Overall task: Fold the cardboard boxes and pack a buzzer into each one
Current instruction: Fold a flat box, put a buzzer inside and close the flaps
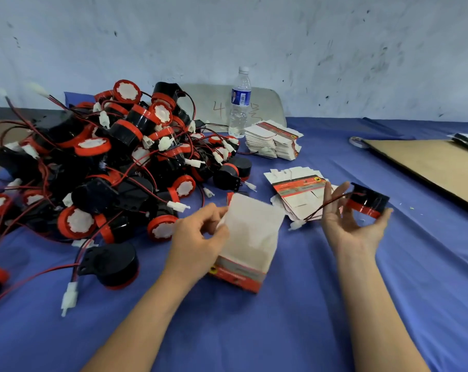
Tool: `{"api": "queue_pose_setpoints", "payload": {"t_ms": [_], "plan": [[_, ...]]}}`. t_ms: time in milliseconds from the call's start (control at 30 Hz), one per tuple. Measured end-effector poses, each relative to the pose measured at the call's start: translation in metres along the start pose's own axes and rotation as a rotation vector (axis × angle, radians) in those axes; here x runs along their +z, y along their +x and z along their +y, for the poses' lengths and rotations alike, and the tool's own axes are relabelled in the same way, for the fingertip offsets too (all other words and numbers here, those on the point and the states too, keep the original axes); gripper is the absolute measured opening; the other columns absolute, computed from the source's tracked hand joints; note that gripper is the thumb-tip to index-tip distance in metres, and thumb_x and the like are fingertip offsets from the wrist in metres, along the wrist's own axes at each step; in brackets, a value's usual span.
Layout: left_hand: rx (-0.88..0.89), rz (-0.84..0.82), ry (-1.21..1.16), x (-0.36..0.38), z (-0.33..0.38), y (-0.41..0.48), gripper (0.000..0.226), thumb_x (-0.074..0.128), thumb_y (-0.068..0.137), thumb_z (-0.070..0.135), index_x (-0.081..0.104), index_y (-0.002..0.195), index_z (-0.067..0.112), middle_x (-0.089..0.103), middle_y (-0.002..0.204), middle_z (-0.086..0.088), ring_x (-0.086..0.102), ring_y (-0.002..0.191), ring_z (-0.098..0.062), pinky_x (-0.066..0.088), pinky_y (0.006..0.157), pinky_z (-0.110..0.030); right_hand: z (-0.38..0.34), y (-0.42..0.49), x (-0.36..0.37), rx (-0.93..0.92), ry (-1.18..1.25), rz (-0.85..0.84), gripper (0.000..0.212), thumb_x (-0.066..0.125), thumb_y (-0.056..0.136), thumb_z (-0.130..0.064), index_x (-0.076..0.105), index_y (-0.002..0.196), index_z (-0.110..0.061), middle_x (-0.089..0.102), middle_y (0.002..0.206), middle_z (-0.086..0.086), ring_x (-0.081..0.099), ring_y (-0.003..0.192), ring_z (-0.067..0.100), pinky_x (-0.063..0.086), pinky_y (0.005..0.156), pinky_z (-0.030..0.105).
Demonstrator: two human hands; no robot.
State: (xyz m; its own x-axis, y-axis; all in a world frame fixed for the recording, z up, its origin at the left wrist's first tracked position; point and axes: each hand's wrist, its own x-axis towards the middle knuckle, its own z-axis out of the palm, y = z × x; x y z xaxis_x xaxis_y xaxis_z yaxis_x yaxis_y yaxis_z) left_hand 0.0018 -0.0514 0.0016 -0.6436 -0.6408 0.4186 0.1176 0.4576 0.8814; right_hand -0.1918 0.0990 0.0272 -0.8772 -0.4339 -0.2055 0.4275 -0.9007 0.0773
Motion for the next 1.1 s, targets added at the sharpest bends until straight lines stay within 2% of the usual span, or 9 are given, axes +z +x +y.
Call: {"api": "queue_pose_setpoints", "payload": {"t_ms": [100, 267, 333, 400, 567, 767, 867, 1000, 1100], "plan": [[-0.008, 0.222, 0.067, 0.002, -0.006, -0.003, 0.034, 0.054, 0.078, 0.005, 0.027, 0.060, 0.014, 0.033, 0.058, -0.010, 0.050, 0.066, -0.019, 0.029, 0.052, -0.020, 0.002, -0.008, 0.004, -0.037, -0.153, -0.063, 0.050, 0.061, 0.084, -0.055, 0.057, 0.093, -0.006, 0.064, 0.077, 0.013, 0.070, 0.070, 0.027, 0.059, 0.074, 0.039], [-0.062, 0.328, 0.030, 0.021, -0.008, -0.007, 0.025, 0.053, 0.092, 0.000, 0.042, 0.088, 0.022, 0.049, 0.083, -0.001, 0.048, 0.077, -0.011, 0.039, 0.066, -0.017, 0.022, -0.032, 0.020, -0.441, -0.832, -0.251, 0.033, 0.048, 0.090, -0.053, 0.068, 0.081, -0.029, 0.063, 0.070, -0.010, 0.054, 0.056, 0.014, 0.042, 0.049, 0.018], [-0.076, 0.263, -0.038, 0.026, -0.006, -0.008, 0.043, 0.052, 0.092, -0.001, 0.042, 0.104, 0.039, 0.052, 0.098, 0.004, 0.052, 0.089, -0.003, 0.044, 0.071, -0.013, 0.040, -0.048, 0.016, -0.722, -1.154, -0.500, 0.015, 0.054, 0.086, -0.040, 0.063, 0.095, -0.031, 0.066, 0.080, -0.019, 0.059, 0.062, 0.004, 0.047, 0.051, 0.018], [-0.071, 0.190, -0.081, 0.026, -0.005, -0.010, 0.059, 0.051, 0.092, -0.002, 0.040, 0.114, 0.052, 0.051, 0.106, 0.005, 0.053, 0.096, -0.003, 0.049, 0.076, -0.019, 0.059, -0.060, -0.002, -0.834, -1.463, -0.791, 0.030, 0.061, 0.079, -0.037, 0.056, 0.108, -0.034, 0.062, 0.097, -0.023, 0.062, 0.080, 0.002, 0.050, 0.065, 0.019], [-0.074, 0.157, -0.289, 0.022, -0.009, -0.013, 0.041, 0.055, 0.094, 0.009, 0.043, 0.124, 0.034, 0.062, 0.108, 0.010, 0.064, 0.101, -0.014, 0.055, 0.080, -0.032, 0.091, -0.068, -0.035, -1.082, -1.969, -0.981, 0.044, 0.063, 0.079, -0.052, 0.055, 0.109, -0.021, 0.062, 0.102, -0.004, 0.058, 0.091, 0.016, 0.047, 0.077, 0.025], [-0.114, 0.090, -0.297, 0.021, -0.002, -0.011, 0.063, 0.043, 0.094, -0.006, 0.048, 0.121, 0.050, 0.063, 0.106, 0.015, 0.062, 0.103, -0.008, 0.054, 0.082, -0.027, 0.087, -0.057, -0.034, -1.104, -2.150, -0.793, 0.037, 0.059, 0.077, -0.051, 0.063, 0.090, -0.016, 0.064, 0.087, -0.005, 0.061, 0.083, 0.020, 0.036, 0.087, 0.034], [-0.048, 0.009, -0.223, 0.019, 0.001, -0.012, 0.071, 0.042, 0.086, -0.001, 0.048, 0.124, 0.058, 0.054, 0.127, 0.008, 0.054, 0.118, -0.013, 0.046, 0.102, -0.043, 0.085, -0.054, -0.035, -1.090, -2.204, -0.805, 0.035, 0.066, 0.074, -0.051, 0.063, 0.085, -0.017, 0.066, 0.083, -0.008, 0.061, 0.093, 0.021, 0.030, 0.099, 0.038], [-0.005, -0.069, -0.115, 0.015, 0.002, -0.012, 0.064, 0.040, 0.075, 0.004, 0.052, 0.123, 0.045, 0.050, 0.125, 0.007, 0.049, 0.118, 0.000, 0.043, 0.103, -0.028, 0.090, -0.053, -0.041, -1.097, -2.230, -0.873, 0.030, 0.071, 0.073, -0.048, 0.070, 0.079, -0.018, 0.070, 0.080, -0.009, 0.059, 0.112, 0.020, 0.013, 0.111, 0.043], [0.006, -0.095, -0.013, 0.012, -0.004, -0.010, 0.045, 0.050, 0.080, 0.015, 0.052, 0.120, 0.036, 0.057, 0.118, -0.001, 0.056, 0.106, -0.006, 0.048, 0.094, -0.025, 0.087, -0.048, -0.044, -0.949, -2.184, -0.941, 0.022, 0.066, 0.082, -0.035, 0.077, 0.079, -0.016, 0.072, 0.089, -0.011, 0.053, 0.120, 0.021, 0.022, 0.110, 0.046]]}}
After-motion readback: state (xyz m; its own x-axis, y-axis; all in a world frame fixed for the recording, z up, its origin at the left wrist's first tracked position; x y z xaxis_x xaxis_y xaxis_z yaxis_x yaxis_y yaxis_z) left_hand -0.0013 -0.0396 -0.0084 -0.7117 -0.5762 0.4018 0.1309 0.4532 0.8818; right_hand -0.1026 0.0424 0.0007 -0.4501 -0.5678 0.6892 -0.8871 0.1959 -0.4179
